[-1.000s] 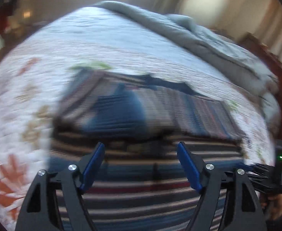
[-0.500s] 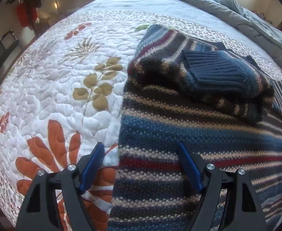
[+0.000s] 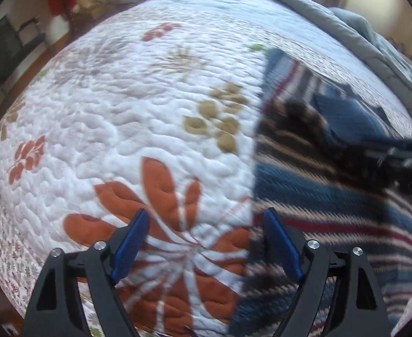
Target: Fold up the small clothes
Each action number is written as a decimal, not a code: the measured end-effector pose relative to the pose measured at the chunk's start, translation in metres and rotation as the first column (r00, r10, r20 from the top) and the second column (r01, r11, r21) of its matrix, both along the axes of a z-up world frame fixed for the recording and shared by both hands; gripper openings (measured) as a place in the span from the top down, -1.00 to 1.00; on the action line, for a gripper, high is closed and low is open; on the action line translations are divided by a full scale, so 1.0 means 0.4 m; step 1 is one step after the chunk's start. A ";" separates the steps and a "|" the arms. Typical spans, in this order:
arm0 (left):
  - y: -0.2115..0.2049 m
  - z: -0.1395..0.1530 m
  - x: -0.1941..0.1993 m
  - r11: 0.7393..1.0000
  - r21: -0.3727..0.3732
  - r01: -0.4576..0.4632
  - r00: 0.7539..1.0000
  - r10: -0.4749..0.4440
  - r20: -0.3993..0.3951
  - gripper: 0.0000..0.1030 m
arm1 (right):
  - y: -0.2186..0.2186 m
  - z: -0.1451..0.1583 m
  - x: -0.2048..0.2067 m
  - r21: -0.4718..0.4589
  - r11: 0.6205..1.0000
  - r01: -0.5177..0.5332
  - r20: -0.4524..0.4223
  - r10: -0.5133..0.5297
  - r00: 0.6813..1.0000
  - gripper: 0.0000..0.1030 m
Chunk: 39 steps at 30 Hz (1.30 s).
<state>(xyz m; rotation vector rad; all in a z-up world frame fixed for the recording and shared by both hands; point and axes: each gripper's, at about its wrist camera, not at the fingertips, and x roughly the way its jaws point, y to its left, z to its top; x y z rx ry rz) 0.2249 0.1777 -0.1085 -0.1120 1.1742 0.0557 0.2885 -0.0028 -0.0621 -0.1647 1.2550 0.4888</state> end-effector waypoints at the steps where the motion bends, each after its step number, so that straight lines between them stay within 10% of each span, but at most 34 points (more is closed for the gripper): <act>1: 0.009 0.005 0.007 1.000 0.008 -0.030 1.000 0.030 0.011 -0.62 | 0.001 -0.020 0.011 -0.019 1.000 0.012 -0.005 -0.012 1.000 -0.07; 6: 0.017 0.019 0.041 0.996 -0.047 -0.079 0.996 0.081 0.033 -0.62 | -0.025 -0.060 0.045 -0.022 0.998 0.066 -0.025 -0.067 0.997 0.57; 11: -0.001 0.000 0.063 0.994 -0.041 -0.097 0.995 0.098 0.023 -0.62 | -0.125 0.019 0.027 0.173 0.977 0.123 -0.040 -0.118 0.992 0.85; 19: -0.039 -0.008 0.052 0.997 -0.021 -0.079 0.996 0.080 0.035 -0.62 | -0.466 0.148 -0.027 0.188 0.928 0.321 0.071 -0.339 0.938 0.81; 22: -0.065 -0.005 0.052 0.998 -0.019 -0.057 0.998 0.057 0.035 -0.63 | -0.603 0.117 -0.066 0.066 0.911 0.407 0.064 -0.411 0.909 0.33; 28: -0.130 0.003 0.049 1.000 0.022 -0.006 0.999 0.005 0.044 -0.63 | -0.780 0.044 -0.145 0.014 0.856 0.517 -0.015 -0.517 0.856 0.18; 39: -0.228 0.002 0.055 0.997 0.053 0.065 0.997 -0.067 0.035 -0.64 | -0.768 -0.045 -0.023 0.154 0.816 0.557 -0.167 -0.535 0.828 0.08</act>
